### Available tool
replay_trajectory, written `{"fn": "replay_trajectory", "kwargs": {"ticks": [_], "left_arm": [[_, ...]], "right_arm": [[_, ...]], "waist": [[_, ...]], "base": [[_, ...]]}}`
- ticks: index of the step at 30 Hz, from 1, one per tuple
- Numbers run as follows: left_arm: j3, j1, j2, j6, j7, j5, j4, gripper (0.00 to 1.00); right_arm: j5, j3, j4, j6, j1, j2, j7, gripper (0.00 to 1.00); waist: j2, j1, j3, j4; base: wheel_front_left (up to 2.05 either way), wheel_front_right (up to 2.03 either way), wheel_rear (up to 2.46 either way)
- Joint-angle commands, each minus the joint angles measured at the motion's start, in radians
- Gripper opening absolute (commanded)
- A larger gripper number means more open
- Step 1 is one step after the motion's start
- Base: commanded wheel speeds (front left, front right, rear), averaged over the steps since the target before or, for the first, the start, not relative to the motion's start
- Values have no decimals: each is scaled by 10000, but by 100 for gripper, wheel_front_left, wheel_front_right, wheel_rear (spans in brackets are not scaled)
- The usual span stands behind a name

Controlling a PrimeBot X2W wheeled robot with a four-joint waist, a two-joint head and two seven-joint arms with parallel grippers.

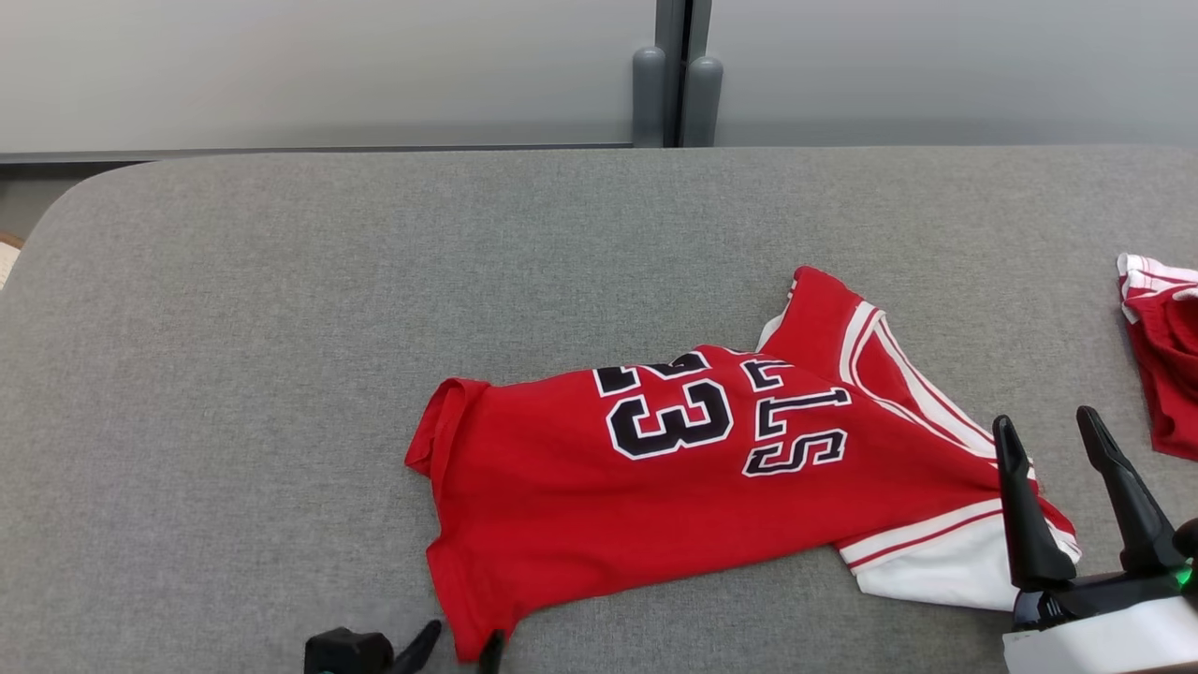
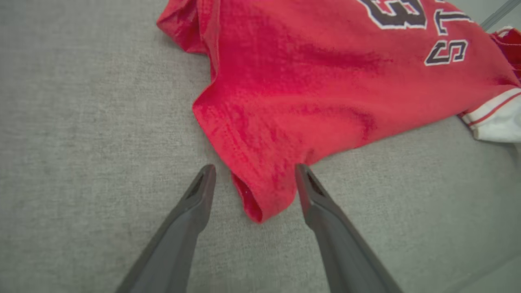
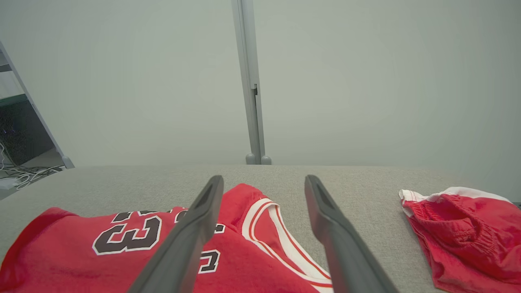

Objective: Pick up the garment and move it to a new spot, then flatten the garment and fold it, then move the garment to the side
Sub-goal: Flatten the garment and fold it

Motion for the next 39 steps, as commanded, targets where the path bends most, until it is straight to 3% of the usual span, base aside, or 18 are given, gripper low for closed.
{"fn": "replay_trajectory", "kwargs": {"ticks": [1, 8, 9, 10, 15, 20, 31, 32, 33, 39], "left_arm": [[-21, 38, -38, -59, 54, -76, 44, 100], [-72, -213, -205, -211, 325, -423, 666, 100], [-31, -244, -236, -246, 265, -496, 727, 41], [-4, -343, -228, -288, 176, -473, 827, 0], [58, -579, -144, -382, -48, -442, 961, 0], [249, -862, 53, -415, -245, -424, 965, 0], [407, -1347, 184, -411, -562, -323, 914, 0], [441, -1352, 188, -384, -622, -334, 901, 0], [463, -1350, 184, -366, -661, -362, 894, 0], [784, -1533, 325, -296, -1115, -366, 648, 0]], "right_arm": [[68, -38, 53, -15, -52, -5, -58, 100], [93, -87, 128, -15, -121, 40, -102, 100], [90, -140, 150, -15, -96, 50, -92, 100], [70, -313, 241, -15, 60, 80, -26, 100], [87, -649, 714, -10, 928, 180, 141, 100], [307, -286, 1522, -10, 1766, 333, 93, 100], [74, -240, 3008, -10, 1091, 562, -727, 100], [73, -256, 3038, -10, 1044, 568, -765, 46], [78, -275, 3042, -10, 1028, 567, -817, 0], [256, -300, 2669, -10, 919, 332, -820, 0]], "waist": [[0, 0, 26, 28], [0, 0, 105, 79], [0, 0, 122, 53], [0, 0, 160, 12], [0, 0, 333, -57], [0, 0, 609, -232], [0, 0, 848, -370], [0, 0, 833, -363], [0, 0, 815, -354], [0, 0, 673, -355]], "base": [[0, 0, 0], [0, 0, 0], [0, 0, 0], [0, 0, 0], [0, 0, 0], [0, 0, 0], [0, 0, 0], [0, 0, 0], [0, 0, 0], [0, 0, 0]]}}
